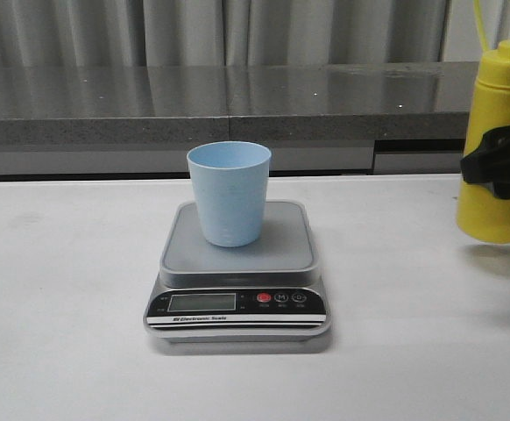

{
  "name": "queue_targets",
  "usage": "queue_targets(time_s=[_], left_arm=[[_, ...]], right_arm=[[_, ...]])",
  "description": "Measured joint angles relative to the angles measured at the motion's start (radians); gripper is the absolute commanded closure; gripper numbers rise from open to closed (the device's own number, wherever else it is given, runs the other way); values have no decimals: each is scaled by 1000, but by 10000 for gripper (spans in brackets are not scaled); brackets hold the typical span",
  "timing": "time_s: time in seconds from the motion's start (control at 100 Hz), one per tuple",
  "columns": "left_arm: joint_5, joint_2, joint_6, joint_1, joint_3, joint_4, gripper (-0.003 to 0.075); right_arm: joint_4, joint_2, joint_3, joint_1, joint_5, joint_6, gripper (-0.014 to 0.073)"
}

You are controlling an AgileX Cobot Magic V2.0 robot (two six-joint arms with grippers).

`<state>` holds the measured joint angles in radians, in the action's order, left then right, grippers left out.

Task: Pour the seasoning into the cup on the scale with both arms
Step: 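Turn the bottle upright and lower it onto the table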

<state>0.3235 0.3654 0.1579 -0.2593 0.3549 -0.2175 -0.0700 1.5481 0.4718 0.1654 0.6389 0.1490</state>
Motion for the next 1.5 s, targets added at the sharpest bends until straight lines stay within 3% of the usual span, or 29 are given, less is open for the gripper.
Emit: queue_targets(time_s=[0.39,0.49,0.61,0.99,1.35,1.42,1.5], left_arm=[[0,0,0,0,0,0,741],[0,0,0,0,0,0,741],[0,0,0,0,0,0,741],[0,0,0,0,0,0,741],[0,0,0,0,0,0,741],[0,0,0,0,0,0,741],[0,0,0,0,0,0,741]], right_arm=[[3,129,0,-2,89,0,259],[4,134,0,-2,100,0,150],[6,138,0,-2,106,0,-77],[6,130,-42,-2,142,-68,-45],[6,-31,-140,-2,83,-70,-38],[6,-88,-152,-2,18,-73,3],[6,-163,-161,-2,-87,-73,133]])
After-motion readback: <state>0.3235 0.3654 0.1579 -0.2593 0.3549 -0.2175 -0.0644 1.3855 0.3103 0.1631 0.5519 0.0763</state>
